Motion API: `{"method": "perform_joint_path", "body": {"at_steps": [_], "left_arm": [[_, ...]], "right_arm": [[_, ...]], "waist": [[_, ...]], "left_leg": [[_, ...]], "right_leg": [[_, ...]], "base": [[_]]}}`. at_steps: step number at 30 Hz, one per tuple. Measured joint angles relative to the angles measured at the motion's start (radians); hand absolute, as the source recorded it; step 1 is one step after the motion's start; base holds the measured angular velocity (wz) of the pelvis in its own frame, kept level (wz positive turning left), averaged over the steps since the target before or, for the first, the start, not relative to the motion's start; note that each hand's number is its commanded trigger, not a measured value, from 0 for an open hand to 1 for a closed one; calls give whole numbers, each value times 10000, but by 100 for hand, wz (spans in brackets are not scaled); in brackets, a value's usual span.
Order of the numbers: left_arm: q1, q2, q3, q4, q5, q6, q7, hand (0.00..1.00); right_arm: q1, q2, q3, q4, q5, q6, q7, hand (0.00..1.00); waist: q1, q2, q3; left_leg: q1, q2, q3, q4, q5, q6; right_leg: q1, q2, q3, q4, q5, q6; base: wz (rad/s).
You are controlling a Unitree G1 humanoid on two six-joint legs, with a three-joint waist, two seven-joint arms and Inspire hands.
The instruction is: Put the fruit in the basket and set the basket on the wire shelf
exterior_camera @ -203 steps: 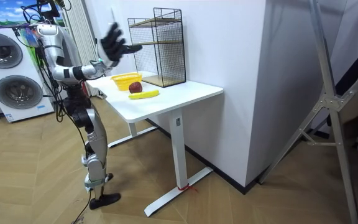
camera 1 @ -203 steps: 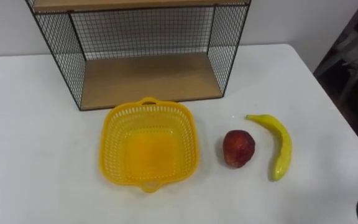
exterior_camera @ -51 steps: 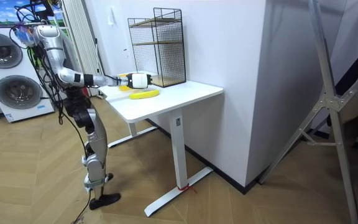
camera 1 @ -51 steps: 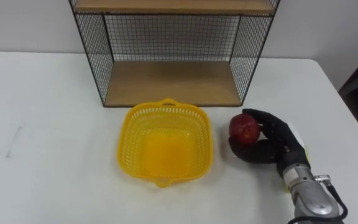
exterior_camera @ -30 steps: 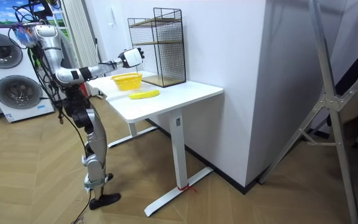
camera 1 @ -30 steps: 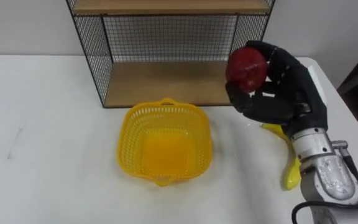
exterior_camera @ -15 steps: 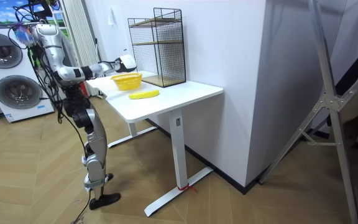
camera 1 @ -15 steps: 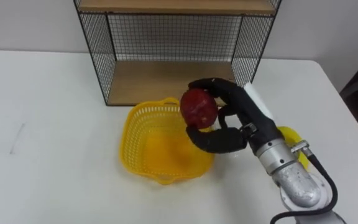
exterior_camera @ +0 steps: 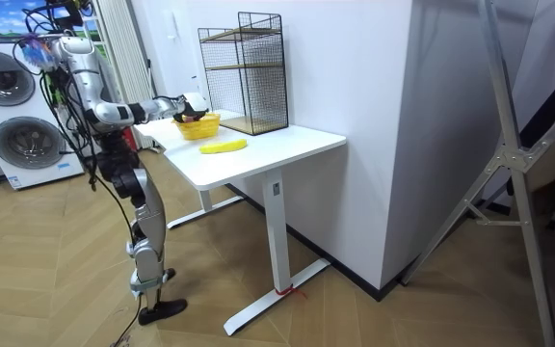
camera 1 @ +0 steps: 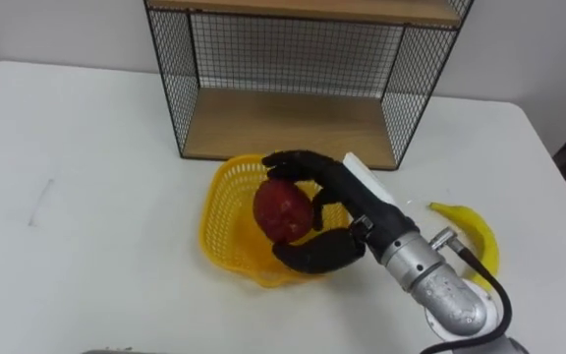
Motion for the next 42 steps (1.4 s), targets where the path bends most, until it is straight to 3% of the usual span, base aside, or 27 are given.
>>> {"method": "perform_joint_path", "body": {"at_steps": [14, 18, 23, 34, 42], "left_arm": [[-11, 34, 75, -132, -21, 95, -166, 0], [-4, 33, 41, -136, -27, 155, -142, 0], [55, 28, 39, -128, -24, 181, -124, 0], [255, 41, 100, -122, -36, 140, 16, 0], [621, 29, 276, -124, -31, 81, 33, 0]], "right_arm": [[3, 2, -3, 74, -627, 153, 37, 0], [10, 16, -12, 87, -553, 212, 89, 0], [11, 28, -167, 87, 4, 296, 153, 0], [-3, 161, -1365, 65, 1392, 348, 86, 0], [-45, 403, -2624, -481, 2301, 28, -1642, 0]], "waist": [[15, 55, -20], [-41, 86, -47], [-201, 92, -137], [-310, 55, -113], [-522, 89, -117]], "left_leg": [[137, -8, -26, 37, 4, 2], [154, -5, -28, -28, 1, 1], [181, -6, -27, -9, 4, 2], [307, -1, 21, -21, -6, 9], [243, -3, 50, -27, -6, 9]], "right_leg": [[136, -2, 35, -26, 0, 0], [154, 1, 28, -18, 1, 0], [173, -5, 20, 2, 1, -1], [265, -8, 67, 9, 1, -1], [91, -5, 82, 13, 0, -1]], "base": [[0], [0], [0], [-1], [0]]}}
